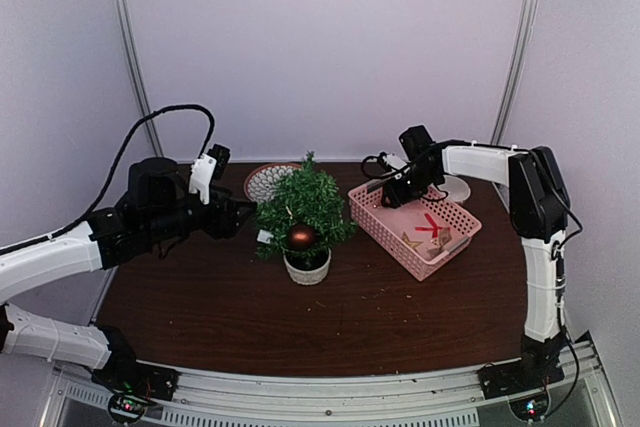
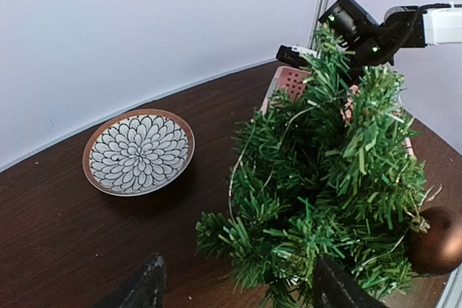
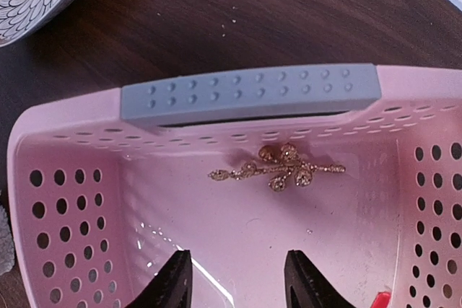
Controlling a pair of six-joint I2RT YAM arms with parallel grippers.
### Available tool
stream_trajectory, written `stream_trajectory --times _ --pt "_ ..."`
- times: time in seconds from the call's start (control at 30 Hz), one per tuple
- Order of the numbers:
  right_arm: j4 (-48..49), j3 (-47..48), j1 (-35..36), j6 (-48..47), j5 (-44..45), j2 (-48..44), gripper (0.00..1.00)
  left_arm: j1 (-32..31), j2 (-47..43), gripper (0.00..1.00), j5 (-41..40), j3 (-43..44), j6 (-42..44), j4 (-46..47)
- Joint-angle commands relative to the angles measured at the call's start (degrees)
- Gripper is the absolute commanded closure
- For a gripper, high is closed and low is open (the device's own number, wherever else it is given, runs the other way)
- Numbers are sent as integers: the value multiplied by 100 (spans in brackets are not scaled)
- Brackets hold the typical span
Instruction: Decorate the small christmas tree
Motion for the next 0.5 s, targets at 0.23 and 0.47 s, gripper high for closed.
stream_trajectory --times 0.23,0.47 --pt "-52 1112 -117 -29 -420 837 57 63 210 30 62 213 -15 470" --pt "-216 1451 -117 46 -475 1197 59 78 218 30 62 241 11 429"
